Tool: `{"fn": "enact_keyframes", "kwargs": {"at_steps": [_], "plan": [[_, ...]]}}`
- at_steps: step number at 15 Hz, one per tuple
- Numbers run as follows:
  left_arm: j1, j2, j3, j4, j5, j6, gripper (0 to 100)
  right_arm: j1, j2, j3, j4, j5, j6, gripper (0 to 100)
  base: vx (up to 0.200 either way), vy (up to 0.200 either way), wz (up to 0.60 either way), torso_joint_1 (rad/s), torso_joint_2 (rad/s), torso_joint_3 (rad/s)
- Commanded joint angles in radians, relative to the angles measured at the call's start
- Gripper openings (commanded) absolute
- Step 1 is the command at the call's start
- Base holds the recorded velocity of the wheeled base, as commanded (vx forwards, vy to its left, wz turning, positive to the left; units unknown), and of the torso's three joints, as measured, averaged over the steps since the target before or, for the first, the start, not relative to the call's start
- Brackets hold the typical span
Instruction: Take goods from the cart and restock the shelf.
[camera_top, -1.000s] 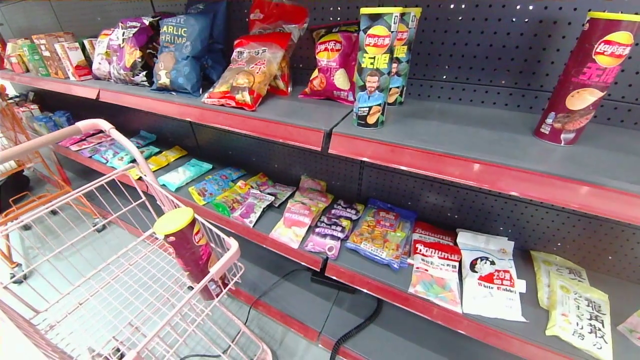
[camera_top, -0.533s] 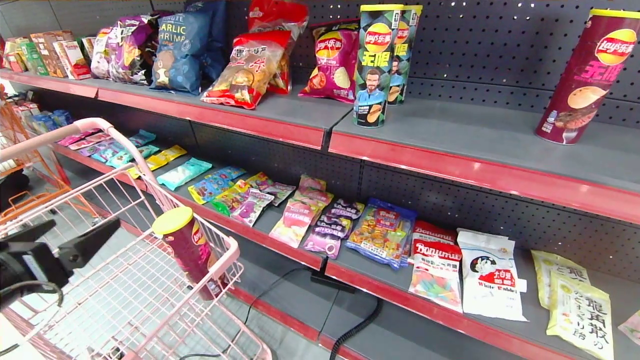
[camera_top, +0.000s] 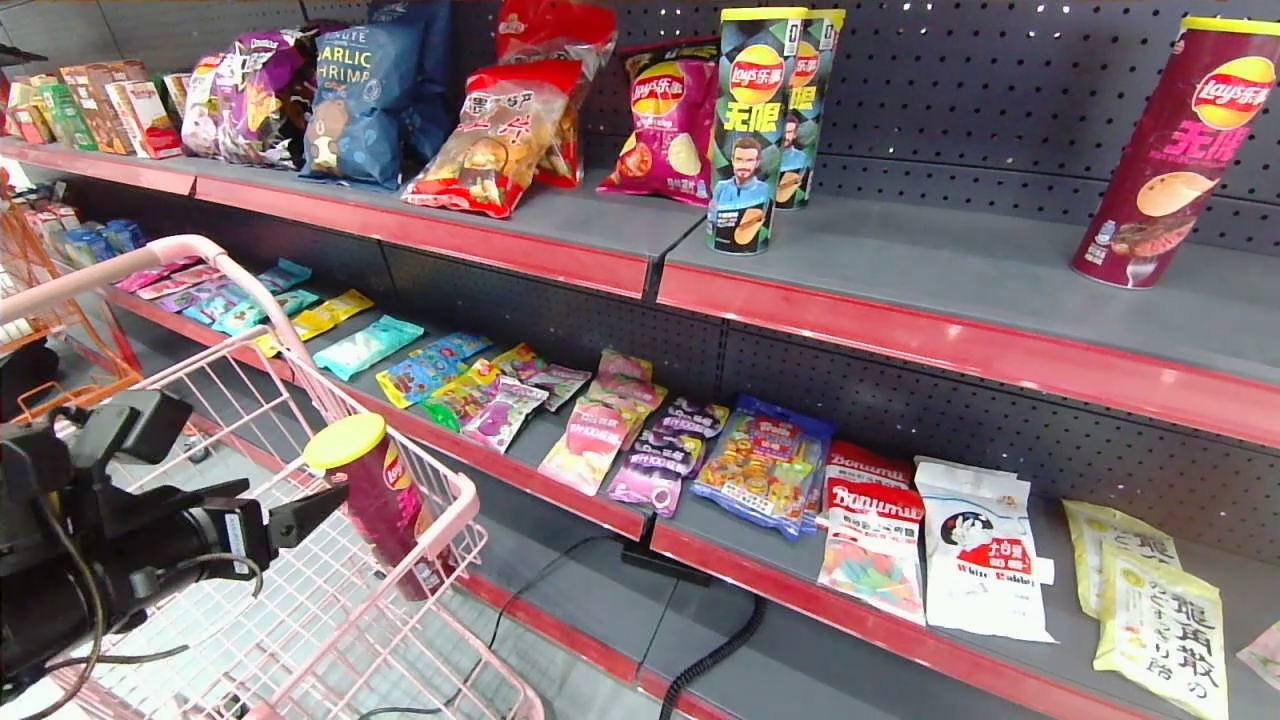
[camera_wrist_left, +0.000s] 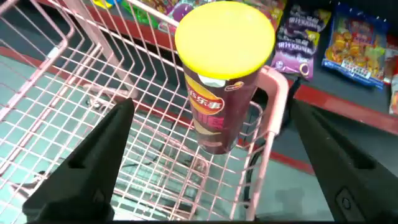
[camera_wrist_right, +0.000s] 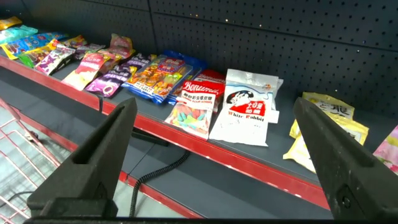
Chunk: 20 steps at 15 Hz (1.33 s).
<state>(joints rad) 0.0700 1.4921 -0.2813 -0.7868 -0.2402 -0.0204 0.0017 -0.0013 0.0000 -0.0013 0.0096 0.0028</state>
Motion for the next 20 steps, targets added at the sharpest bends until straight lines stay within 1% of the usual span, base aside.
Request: {"fn": "enact_keyframes", "kwargs": {"at_steps": [1, 3, 4, 5, 6, 7, 9, 10, 12, 13, 14, 15, 16, 18, 20], "plan": [[0.001, 0.163, -0.003, -0.084, -0.03, 0.013, 100, 0.0, 0.001, 0.0, 0.0, 0.001, 0.0, 100, 0.0, 0.0, 0.0, 0.0, 0.0, 0.0], [0.004, 0.261, -0.001, -0.198, -0.059, 0.039, 100, 0.0, 0.001, 0.0, 0.0, 0.001, 0.0, 100, 0.0, 0.0, 0.0, 0.0, 0.0, 0.0], [0.004, 0.283, 0.002, -0.23, -0.067, 0.045, 100, 0.0, 0.001, 0.0, 0.0, 0.001, 0.0, 100, 0.0, 0.0, 0.0, 0.0, 0.0, 0.0], [0.002, 0.307, 0.004, -0.262, -0.088, 0.053, 100, 0.0, 0.001, 0.0, 0.0, 0.0, 0.0, 100, 0.0, 0.0, 0.0, 0.0, 0.0, 0.0], [0.004, 0.324, 0.002, -0.266, -0.114, 0.074, 100, 0.0, 0.001, 0.0, 0.0, 0.001, 0.0, 100, 0.0, 0.0, 0.0, 0.0, 0.0, 0.0], [0.005, 0.332, 0.004, -0.266, -0.126, 0.085, 100, 0.0, 0.001, 0.0, 0.0, 0.0, 0.0, 100, 0.0, 0.0, 0.0, 0.0, 0.0, 0.0], [0.005, 0.362, -0.015, -0.267, -0.166, 0.12, 100, 0.0, 0.001, 0.0, 0.0, 0.001, 0.0, 100, 0.0, 0.0, 0.0, 0.0, 0.0, 0.0], [0.005, 0.37, -0.027, -0.267, -0.179, 0.128, 100, 0.0, 0.001, 0.0, 0.0, 0.001, 0.0, 100, 0.0, 0.0, 0.0, 0.0, 0.0, 0.0], [0.005, 0.404, -0.095, -0.269, -0.197, 0.163, 100, 0.0, 0.001, 0.0, 0.0, 0.001, 0.0, 100, 0.0, 0.0, 0.0, 0.0, 0.0, 0.0], [0.005, 0.415, -0.107, -0.275, -0.212, 0.183, 100, 0.0, 0.001, 0.0, 0.0, 0.001, -0.001, 100, 0.0, 0.0, 0.0, 0.0, 0.0, 0.0], [0.005, 0.418, -0.107, -0.276, -0.22, 0.189, 100, 0.0, 0.001, 0.0, 0.0, 0.001, 0.0, 100, 0.0, 0.0, 0.0, 0.0, 0.0, 0.0], [0.005, 0.435, -0.108, -0.279, -0.234, 0.211, 100, 0.0, 0.001, 0.0, 0.0, 0.001, -0.001, 100, 0.0, 0.0, 0.0, 0.0, 0.0, 0.0], [0.004, 0.445, -0.105, -0.285, -0.232, 0.212, 0, 0.0, 0.001, 0.0, 0.0, 0.001, -0.001, 100, 0.0, 0.0, 0.0, 0.0, 0.0, 0.0], [0.001, 0.447, -0.078, -0.347, -0.252, 0.211, 0, 0.0, 0.001, 0.0, 0.0, 0.001, -0.001, 100, 0.0, 0.0, 0.0, 0.0, 0.0, 0.0], [0.005, 0.415, -0.049, -0.353, -0.254, 0.205, 0, 0.0, 0.001, 0.0, 0.0, 0.001, -0.001, 100, 0.0, 0.0, 0.0, 0.0, 0.0, 0.0]]}}
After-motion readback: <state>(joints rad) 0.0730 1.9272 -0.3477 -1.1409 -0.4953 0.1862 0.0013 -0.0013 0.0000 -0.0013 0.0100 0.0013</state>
